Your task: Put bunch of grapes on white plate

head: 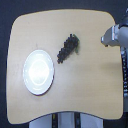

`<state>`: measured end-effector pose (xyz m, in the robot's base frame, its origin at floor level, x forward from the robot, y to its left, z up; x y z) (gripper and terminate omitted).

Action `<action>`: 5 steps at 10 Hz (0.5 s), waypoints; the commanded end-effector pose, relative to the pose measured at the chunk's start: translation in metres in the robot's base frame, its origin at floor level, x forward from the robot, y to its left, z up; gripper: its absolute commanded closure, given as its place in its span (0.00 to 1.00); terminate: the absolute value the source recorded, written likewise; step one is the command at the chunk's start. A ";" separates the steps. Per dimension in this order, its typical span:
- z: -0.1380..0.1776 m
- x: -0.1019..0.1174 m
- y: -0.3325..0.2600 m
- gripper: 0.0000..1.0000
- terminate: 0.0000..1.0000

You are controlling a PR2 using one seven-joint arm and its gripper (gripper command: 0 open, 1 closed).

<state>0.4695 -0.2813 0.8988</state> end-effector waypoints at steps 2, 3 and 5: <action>-0.004 0.006 0.008 0.00 0.00; -0.008 0.011 0.020 0.00 0.00; -0.016 0.023 0.052 0.00 0.00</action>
<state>0.4728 -0.2745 0.8963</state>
